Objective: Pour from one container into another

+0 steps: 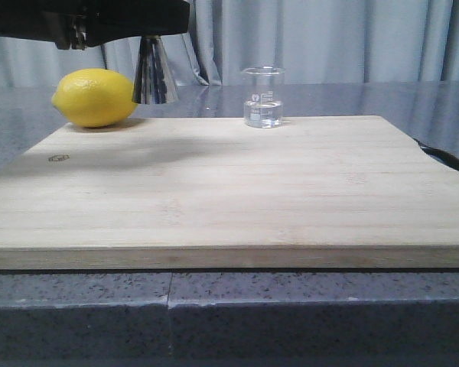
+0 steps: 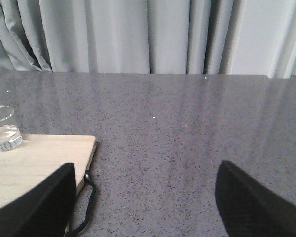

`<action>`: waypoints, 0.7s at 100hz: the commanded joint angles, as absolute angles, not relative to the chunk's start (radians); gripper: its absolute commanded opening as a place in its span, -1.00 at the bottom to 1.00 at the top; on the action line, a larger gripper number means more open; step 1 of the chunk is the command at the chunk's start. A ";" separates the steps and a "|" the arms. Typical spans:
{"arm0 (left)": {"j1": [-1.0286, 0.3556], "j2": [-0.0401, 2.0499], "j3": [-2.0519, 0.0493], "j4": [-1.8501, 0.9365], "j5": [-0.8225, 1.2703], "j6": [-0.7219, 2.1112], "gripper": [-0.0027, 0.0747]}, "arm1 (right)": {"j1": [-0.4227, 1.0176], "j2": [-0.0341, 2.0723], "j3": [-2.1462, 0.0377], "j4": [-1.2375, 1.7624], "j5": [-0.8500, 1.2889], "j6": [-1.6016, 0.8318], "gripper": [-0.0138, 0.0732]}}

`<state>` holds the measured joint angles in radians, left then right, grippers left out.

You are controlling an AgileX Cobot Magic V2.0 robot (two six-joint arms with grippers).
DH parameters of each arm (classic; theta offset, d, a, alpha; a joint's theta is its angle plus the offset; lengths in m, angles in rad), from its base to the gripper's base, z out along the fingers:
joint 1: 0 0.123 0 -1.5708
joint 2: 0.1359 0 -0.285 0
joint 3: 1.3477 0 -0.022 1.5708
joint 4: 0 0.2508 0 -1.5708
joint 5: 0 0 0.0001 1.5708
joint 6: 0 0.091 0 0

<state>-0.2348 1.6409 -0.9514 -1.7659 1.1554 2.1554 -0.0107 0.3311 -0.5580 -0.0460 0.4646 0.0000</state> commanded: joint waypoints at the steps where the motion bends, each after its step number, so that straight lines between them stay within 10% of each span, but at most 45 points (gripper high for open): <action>1: -0.244 1.595 -0.982 -1.850 1.257 2.149 -0.40 | 0.014 0.405 -0.618 -0.038 0.398 -0.010 0.52; 70: -0.244 1.595 -0.982 -1.850 1.257 2.149 -0.40 | 0.407 0.907 -0.692 -0.018 -0.006 -0.035 0.52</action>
<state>-0.2348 1.6409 -0.9514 -1.7638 1.1554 2.1554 0.3882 0.8612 -0.6586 -0.0251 0.1635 -0.0245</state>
